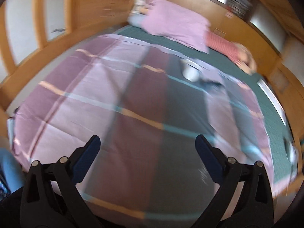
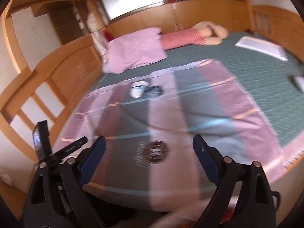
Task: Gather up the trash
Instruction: 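Move both tools back over the bed toward the white paper cup, then grasp the white paper cup with the right tool and lift it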
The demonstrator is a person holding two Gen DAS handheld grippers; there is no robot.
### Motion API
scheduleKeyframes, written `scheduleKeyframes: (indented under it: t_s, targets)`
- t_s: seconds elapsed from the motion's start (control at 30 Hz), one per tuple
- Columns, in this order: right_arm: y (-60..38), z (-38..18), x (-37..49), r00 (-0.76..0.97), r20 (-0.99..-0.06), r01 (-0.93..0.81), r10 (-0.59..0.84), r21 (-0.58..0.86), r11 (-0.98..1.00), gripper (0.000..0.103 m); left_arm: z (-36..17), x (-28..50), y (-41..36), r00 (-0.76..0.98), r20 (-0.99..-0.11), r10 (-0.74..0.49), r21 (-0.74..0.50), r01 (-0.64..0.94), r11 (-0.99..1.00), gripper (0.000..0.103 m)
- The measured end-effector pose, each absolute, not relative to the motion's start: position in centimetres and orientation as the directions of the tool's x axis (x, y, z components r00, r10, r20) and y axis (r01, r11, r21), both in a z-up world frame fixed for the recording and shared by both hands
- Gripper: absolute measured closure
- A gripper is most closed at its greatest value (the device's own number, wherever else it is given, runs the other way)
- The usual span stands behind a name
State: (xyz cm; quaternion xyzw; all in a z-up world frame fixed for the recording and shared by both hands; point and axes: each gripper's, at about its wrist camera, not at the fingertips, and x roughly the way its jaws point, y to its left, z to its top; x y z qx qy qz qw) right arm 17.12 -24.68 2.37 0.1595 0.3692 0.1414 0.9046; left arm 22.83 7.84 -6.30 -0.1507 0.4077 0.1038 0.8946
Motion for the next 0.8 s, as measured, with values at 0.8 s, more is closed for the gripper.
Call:
scheduleKeyframes:
  t_s: [0.8]
  targets:
    - [-4.2, -15.3, 56.5, 0.564, -0.823, -0.116, -0.063, -0.154, 0.981, 0.015, -13.1, 22.8, 11.7, 0.568, -0.822, -0.045, -0.421, -0.552, 0.72, 0.004]
